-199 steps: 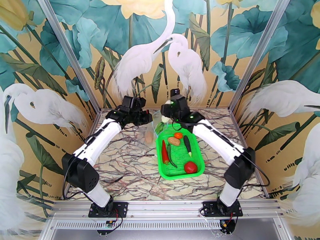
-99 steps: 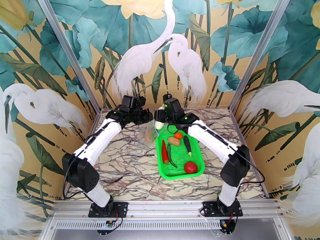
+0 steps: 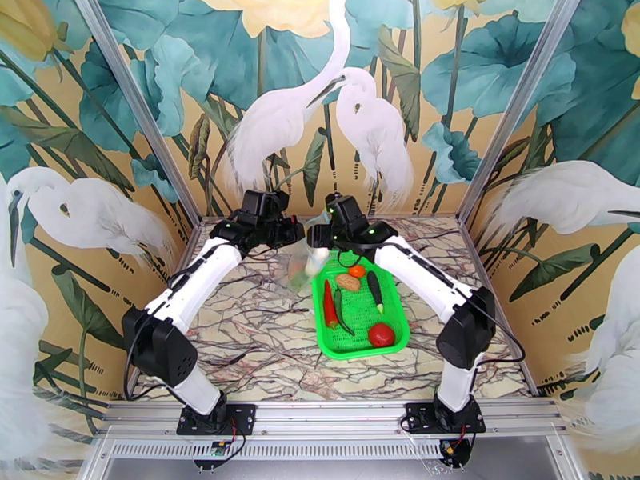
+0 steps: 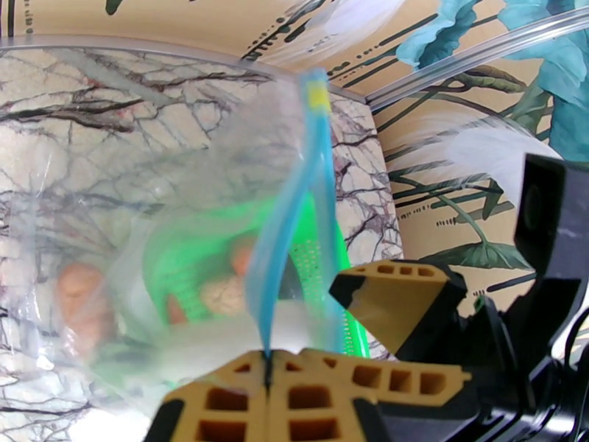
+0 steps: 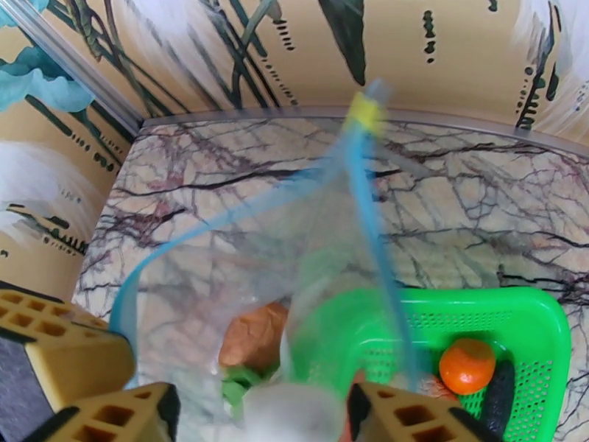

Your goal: Place the food in the zip-top bag and seal the zipper

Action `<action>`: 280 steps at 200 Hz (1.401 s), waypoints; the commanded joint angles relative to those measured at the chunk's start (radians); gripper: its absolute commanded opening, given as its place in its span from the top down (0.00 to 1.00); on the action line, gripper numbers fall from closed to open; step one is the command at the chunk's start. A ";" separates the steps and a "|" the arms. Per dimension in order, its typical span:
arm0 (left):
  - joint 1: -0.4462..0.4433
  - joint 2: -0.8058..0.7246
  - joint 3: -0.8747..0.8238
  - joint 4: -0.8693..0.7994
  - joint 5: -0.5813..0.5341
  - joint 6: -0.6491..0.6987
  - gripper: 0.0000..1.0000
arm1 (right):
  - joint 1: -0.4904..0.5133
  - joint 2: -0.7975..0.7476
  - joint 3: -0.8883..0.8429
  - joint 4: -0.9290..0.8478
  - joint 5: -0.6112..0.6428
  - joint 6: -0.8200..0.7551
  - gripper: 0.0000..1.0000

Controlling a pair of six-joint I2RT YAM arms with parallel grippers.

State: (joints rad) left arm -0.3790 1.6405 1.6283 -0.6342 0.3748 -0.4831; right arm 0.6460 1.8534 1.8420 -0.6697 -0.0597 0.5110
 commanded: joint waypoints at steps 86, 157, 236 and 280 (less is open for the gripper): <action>-0.003 -0.059 -0.012 -0.095 -0.082 0.062 1.00 | -0.207 -0.177 -0.118 -0.184 -0.121 -0.163 0.30; 0.023 -0.086 -0.028 -0.187 -0.139 0.117 1.00 | -0.212 -0.045 -0.254 -0.235 -0.152 -0.243 0.28; 0.031 -0.099 -0.052 -0.172 -0.110 0.110 1.00 | -0.211 0.171 -0.203 -0.206 -0.182 -0.172 0.26; 0.042 -0.096 -0.051 -0.172 -0.097 0.118 1.00 | -0.201 0.218 -0.203 -0.201 -0.187 -0.148 0.25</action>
State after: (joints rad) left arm -0.3511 1.5692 1.5848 -0.7979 0.2611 -0.3855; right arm 0.4328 2.0510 1.6138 -0.8757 -0.2371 0.3290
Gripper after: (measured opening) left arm 0.052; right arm 0.745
